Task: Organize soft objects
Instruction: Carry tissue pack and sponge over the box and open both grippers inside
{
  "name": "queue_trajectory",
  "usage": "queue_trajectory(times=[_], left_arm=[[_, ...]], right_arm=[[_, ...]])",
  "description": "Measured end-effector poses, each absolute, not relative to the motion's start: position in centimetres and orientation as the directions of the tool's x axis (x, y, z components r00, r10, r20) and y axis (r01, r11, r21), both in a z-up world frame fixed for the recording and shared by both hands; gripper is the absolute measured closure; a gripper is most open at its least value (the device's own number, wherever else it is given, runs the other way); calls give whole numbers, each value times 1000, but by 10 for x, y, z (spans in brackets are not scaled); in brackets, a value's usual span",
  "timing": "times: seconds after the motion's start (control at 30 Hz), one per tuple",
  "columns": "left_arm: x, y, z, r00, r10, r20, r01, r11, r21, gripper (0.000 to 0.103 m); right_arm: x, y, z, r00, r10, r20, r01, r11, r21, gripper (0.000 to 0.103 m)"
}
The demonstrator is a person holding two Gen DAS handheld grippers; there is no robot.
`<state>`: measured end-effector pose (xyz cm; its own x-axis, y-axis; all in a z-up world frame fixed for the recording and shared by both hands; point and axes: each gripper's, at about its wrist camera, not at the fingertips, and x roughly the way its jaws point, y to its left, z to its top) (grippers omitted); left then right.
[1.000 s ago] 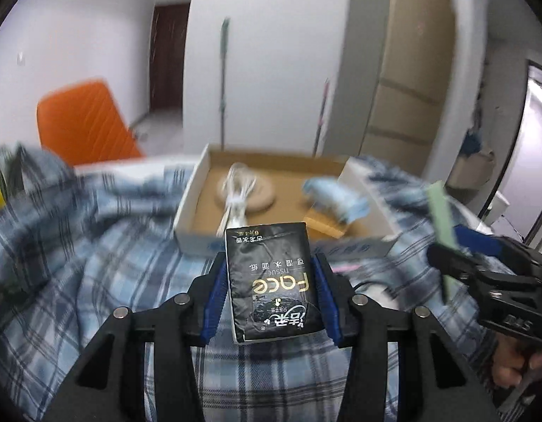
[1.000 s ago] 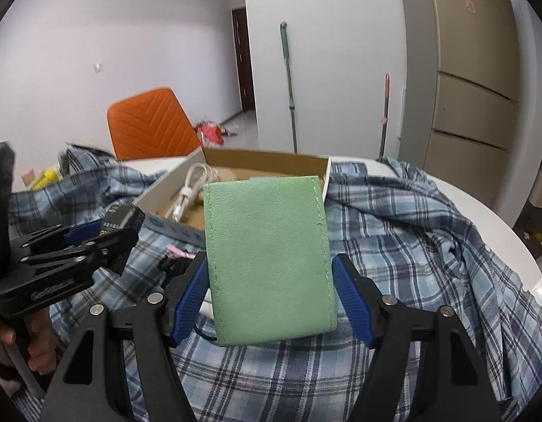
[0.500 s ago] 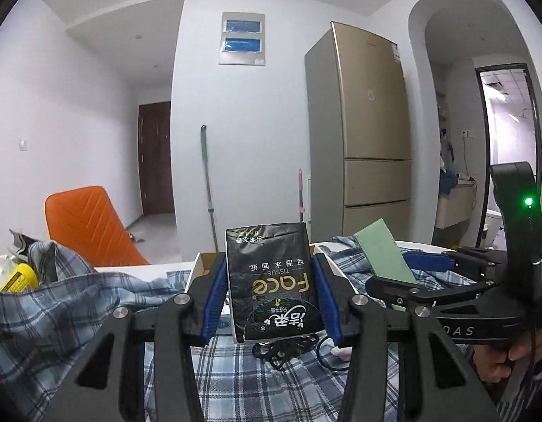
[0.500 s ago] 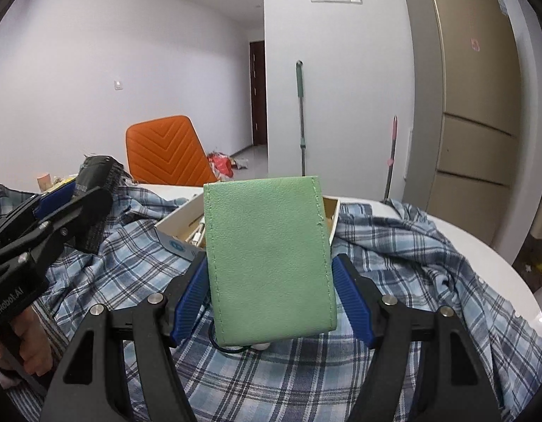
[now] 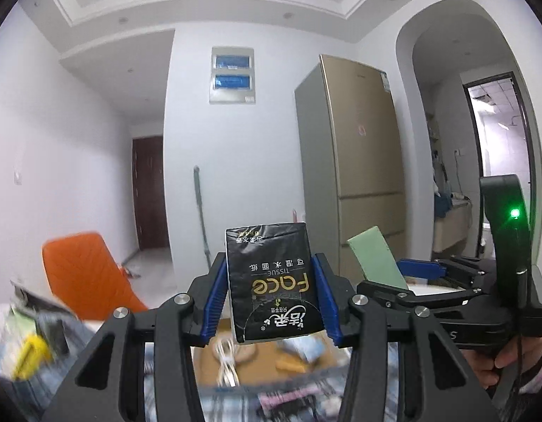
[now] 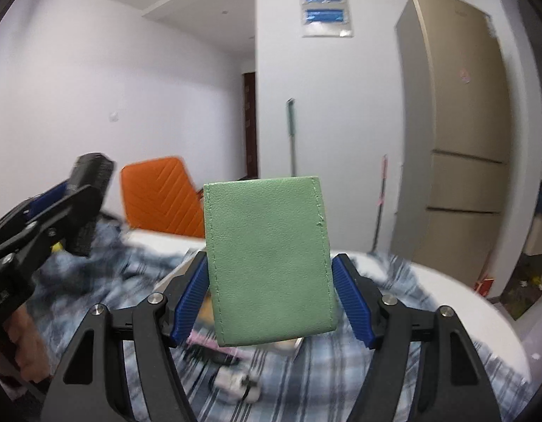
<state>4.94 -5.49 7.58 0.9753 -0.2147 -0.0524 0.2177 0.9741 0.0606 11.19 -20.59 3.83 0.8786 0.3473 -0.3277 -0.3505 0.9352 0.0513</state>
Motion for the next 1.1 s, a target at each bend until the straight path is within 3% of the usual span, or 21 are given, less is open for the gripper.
queue_trajectory(times=[0.1, 0.37, 0.77, 1.1], left_arm=[[67, -59, 95, 972, -226, -62, 230, 971, 67, 54], [128, -60, 107, 961, -242, -137, 250, 967, 43, 54], [207, -40, 54, 925, -216, -314, 219, 975, -25, 54], [233, -28, 30, 911, -187, -368, 186, 982, -38, 54]], right_arm=[[130, -207, 62, 899, 303, -315, -302, 952, 55, 34], [198, -190, 83, 880, 250, -405, -250, 967, 54, 34], [278, -154, 28, 747, 267, -609, -269, 959, 91, 34], [301, -146, -24, 622, 287, -728, -302, 946, 115, 34]])
